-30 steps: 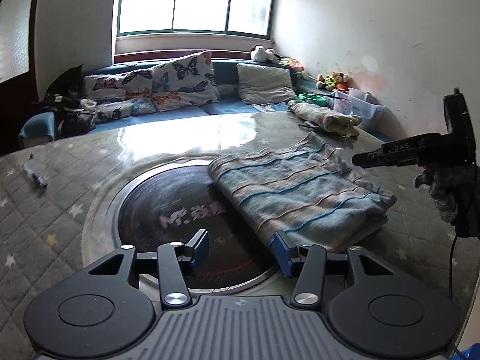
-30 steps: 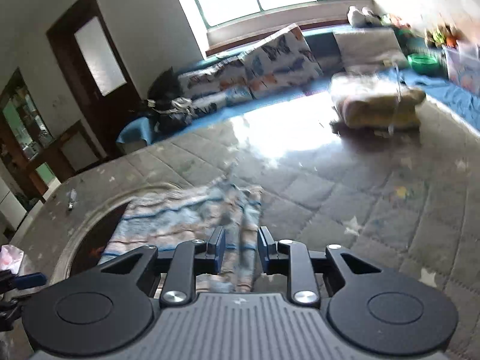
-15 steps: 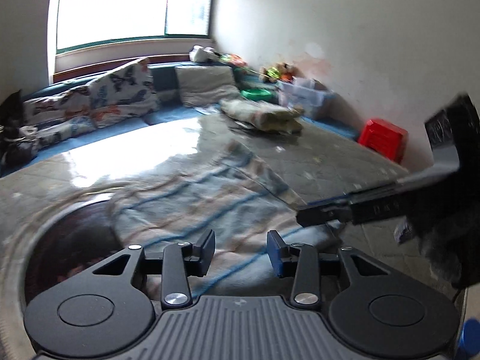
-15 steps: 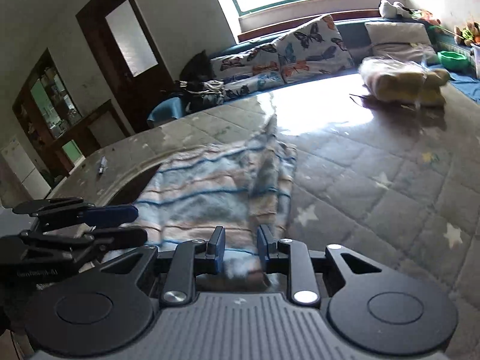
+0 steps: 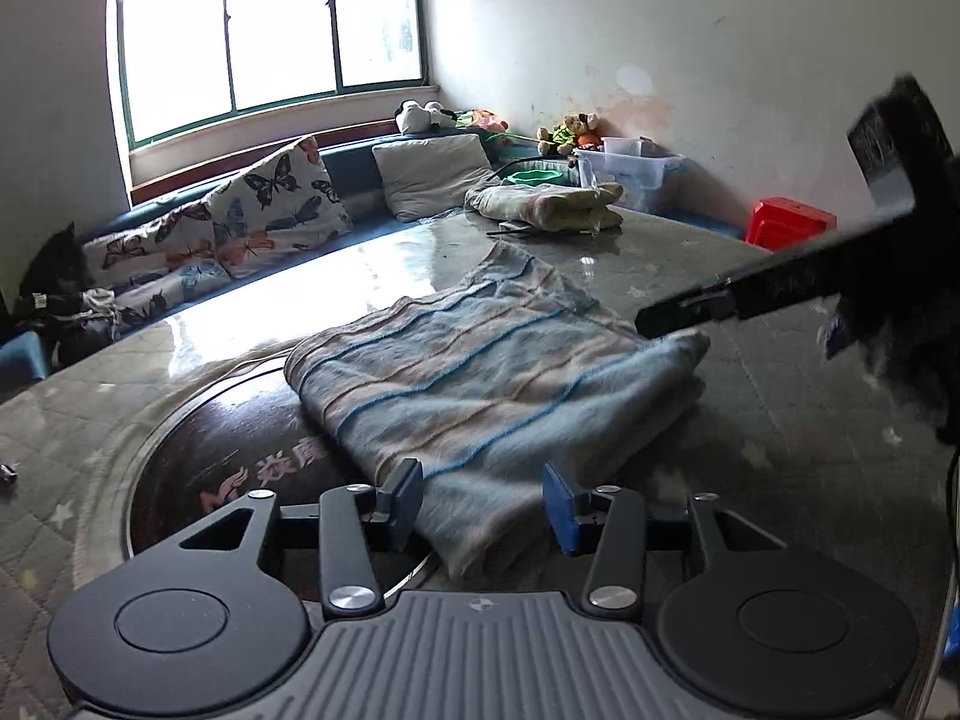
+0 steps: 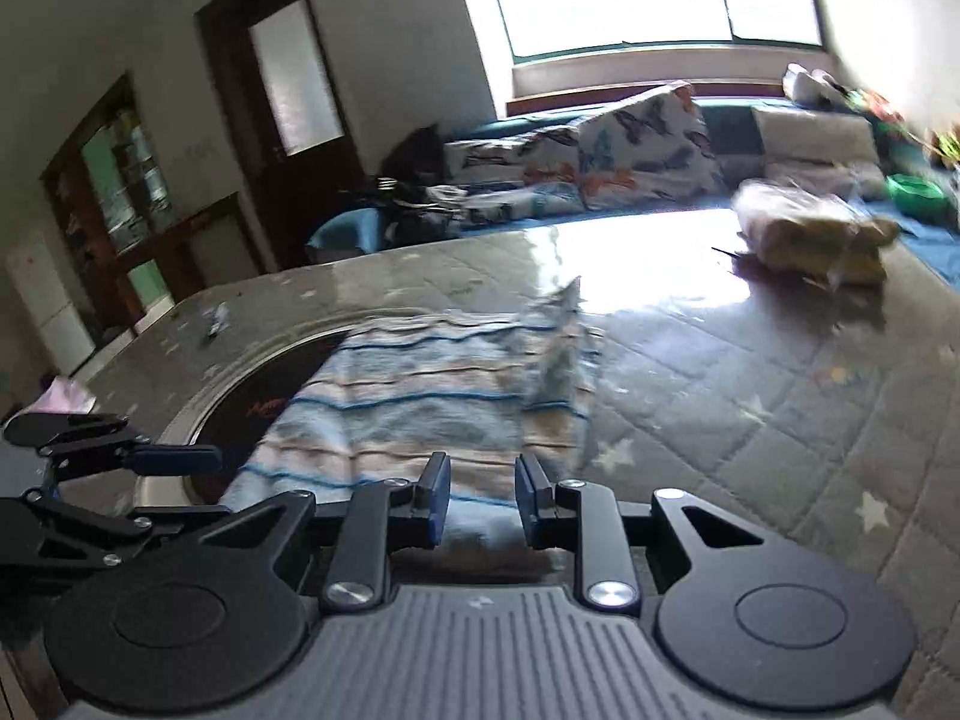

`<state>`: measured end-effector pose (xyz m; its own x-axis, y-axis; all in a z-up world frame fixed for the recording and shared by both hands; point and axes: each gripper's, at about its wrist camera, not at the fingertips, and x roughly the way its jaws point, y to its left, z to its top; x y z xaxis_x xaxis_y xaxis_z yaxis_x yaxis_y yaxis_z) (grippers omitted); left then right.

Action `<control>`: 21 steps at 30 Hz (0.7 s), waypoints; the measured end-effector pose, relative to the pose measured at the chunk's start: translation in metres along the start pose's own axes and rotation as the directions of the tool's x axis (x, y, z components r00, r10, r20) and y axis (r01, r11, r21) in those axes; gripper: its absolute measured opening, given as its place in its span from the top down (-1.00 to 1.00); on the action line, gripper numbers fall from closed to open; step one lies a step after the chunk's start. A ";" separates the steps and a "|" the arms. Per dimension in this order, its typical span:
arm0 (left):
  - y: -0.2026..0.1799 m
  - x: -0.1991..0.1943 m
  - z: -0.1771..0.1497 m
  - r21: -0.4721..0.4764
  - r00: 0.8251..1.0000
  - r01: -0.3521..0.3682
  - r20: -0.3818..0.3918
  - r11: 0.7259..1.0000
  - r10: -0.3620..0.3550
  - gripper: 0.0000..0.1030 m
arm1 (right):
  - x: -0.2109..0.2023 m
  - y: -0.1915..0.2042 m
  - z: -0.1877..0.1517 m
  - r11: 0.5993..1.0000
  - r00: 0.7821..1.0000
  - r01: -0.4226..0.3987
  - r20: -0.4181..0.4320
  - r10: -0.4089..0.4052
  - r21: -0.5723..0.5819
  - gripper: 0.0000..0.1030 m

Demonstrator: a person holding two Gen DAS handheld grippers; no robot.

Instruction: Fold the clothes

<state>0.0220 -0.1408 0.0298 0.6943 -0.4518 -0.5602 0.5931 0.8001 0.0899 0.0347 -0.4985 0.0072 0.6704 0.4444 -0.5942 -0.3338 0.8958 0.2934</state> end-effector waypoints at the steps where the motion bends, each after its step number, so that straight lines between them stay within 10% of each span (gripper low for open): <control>1: -0.002 0.000 -0.002 0.013 1.000 -0.007 -0.004 1.000 0.007 0.08 | -0.001 0.003 0.000 1.000 1.000 0.000 0.001 0.000 -0.010 0.54; 16: -0.013 0.007 -0.024 0.125 0.985 -0.167 -0.024 0.978 0.171 0.34 | -0.005 0.026 -0.004 0.996 1.000 0.003 0.018 -0.002 -0.092 0.52; 21: -0.012 0.012 -0.025 0.100 0.972 -0.221 -0.058 0.970 0.228 0.82 | -0.003 0.024 -0.007 0.997 1.000 0.003 0.012 -0.002 -0.075 0.52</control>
<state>0.0135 -0.1460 0.0013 0.7863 -0.2339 -0.5719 0.4623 0.8368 0.2934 0.0202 -0.4782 0.0108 0.6789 0.4424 -0.5860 -0.3804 0.8946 0.2345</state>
